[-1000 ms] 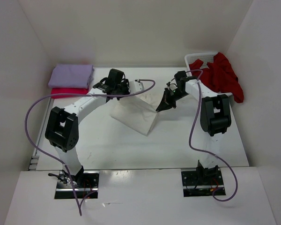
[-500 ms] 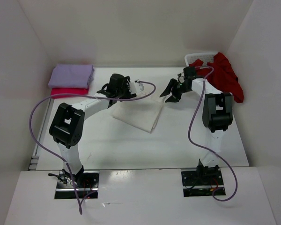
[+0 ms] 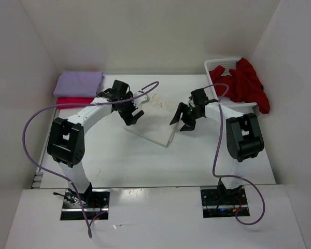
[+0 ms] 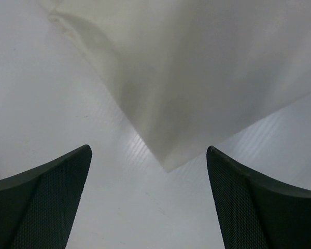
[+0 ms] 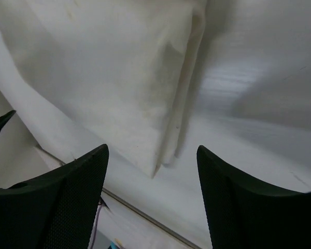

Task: Fold and stack the t-shirts
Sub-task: Fold the long partially folded tshirt into a neat square

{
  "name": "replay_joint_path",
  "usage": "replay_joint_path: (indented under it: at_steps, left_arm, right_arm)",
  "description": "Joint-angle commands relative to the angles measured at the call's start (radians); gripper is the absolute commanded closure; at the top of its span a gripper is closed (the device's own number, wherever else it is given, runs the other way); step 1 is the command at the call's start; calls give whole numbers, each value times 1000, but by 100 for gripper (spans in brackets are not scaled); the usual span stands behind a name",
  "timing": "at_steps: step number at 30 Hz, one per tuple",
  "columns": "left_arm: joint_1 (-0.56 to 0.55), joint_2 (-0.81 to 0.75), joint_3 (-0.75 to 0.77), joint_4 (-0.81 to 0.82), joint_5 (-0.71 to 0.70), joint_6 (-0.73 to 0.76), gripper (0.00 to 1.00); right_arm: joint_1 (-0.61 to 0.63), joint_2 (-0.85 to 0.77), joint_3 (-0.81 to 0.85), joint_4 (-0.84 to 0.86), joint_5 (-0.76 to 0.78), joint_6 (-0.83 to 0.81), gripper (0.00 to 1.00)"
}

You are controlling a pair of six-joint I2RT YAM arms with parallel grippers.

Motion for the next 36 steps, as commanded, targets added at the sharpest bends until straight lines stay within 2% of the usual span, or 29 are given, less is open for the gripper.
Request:
replay_joint_path:
  at_steps: [1,7,12,15,17,18,19,20,21,22,23,24,26,29,36]
  left_arm:
    - [-7,-49,-27,-19,140,-93,2]
    - [2,-31,-70,-30,209,-114,0]
    - [24,39,-93,-11,194,-186,0]
    - [33,58,-93,30,185,-222,3]
    - [33,58,-102,61,174,-234,14]
    - [33,58,-114,61,156,-243,22]
    - [33,58,-130,70,156,-243,31]
    - [33,69,-130,70,156,-233,38]
    - [33,69,-143,61,156,-223,51]
    - [33,69,-153,61,156,-213,58]
    - [33,69,-168,49,156,-200,64]
    - [33,79,-168,39,156,-191,79]
    - [24,80,-199,30,156,-177,90]
    - [15,61,-229,1,165,-168,99]
    - [-44,-123,-358,-134,188,-121,100]
  right_arm:
    - [64,-5,-36,85,37,74,25]
    - [138,4,-93,97,62,119,24]
    - [240,4,-138,127,71,190,24]
    - [279,27,-147,136,83,214,30]
    - [279,27,-147,145,92,223,43]
    - [279,27,-147,145,105,224,48]
    - [279,27,-147,145,105,233,59]
    - [279,27,-147,145,114,233,65]
    - [279,27,-156,145,125,233,72]
    - [279,27,-156,145,125,233,78]
    - [279,27,-167,145,138,233,88]
    - [279,27,-176,145,139,233,92]
    - [279,27,-187,145,139,233,100]
    - [279,16,-196,134,139,211,100]
    - [279,-65,-251,-45,99,98,100]
